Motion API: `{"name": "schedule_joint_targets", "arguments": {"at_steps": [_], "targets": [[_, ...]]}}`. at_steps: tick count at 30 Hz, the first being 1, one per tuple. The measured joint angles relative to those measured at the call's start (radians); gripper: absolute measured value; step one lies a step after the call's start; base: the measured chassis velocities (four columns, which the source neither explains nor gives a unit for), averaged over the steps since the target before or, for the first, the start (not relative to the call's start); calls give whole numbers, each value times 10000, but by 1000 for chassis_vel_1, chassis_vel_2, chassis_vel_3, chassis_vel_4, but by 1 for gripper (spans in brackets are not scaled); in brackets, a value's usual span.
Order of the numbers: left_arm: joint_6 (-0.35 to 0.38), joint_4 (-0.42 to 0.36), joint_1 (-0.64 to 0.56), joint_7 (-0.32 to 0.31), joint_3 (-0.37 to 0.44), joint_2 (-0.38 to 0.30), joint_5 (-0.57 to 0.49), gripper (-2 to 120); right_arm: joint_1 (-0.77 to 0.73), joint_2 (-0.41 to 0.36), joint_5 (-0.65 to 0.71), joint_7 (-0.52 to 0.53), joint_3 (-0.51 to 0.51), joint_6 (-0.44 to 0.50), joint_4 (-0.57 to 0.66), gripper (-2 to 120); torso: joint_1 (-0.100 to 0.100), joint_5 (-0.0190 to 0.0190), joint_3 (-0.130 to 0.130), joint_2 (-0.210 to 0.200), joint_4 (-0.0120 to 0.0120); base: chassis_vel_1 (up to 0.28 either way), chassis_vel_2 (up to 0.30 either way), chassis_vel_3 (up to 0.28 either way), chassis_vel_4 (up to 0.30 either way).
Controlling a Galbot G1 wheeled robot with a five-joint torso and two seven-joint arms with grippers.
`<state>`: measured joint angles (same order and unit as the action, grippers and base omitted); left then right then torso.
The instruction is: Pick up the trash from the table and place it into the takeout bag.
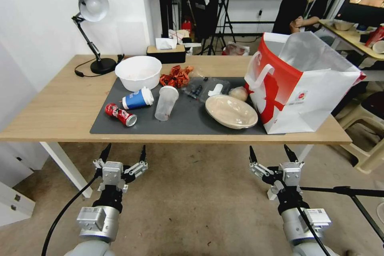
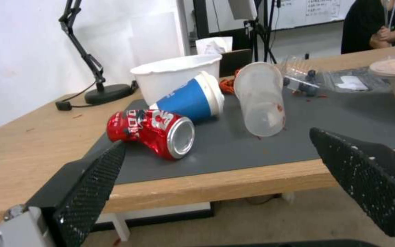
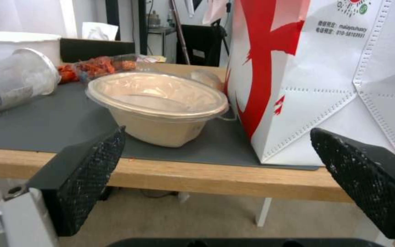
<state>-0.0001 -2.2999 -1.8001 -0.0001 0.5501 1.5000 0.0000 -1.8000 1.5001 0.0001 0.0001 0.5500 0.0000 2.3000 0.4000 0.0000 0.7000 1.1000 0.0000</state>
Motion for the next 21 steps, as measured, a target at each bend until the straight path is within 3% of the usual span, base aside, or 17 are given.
{"name": "schedule_joint_targets", "arguments": {"at_steps": [13,17,18,21], "targets": [[117,-16,66,8,0,30,-97,100,51,-7,33,2,33,-105,28,100,0,0,0,0,0,0,0,0,0],[714,-183,409,79,-3,203,-558,100,295,-61,267,74,273,-617,232,100,0,-1,0,0,1,0,0,0,0],[1472,-384,819,172,-12,419,-1135,100,609,-134,572,182,589,-1288,491,100,1,0,0,0,0,0,0,0,0],[2132,-569,1238,342,-3,627,-1698,100,946,-210,905,295,913,-2001,775,100,0,0,1,-1,-1,0,0,0,0]]}}
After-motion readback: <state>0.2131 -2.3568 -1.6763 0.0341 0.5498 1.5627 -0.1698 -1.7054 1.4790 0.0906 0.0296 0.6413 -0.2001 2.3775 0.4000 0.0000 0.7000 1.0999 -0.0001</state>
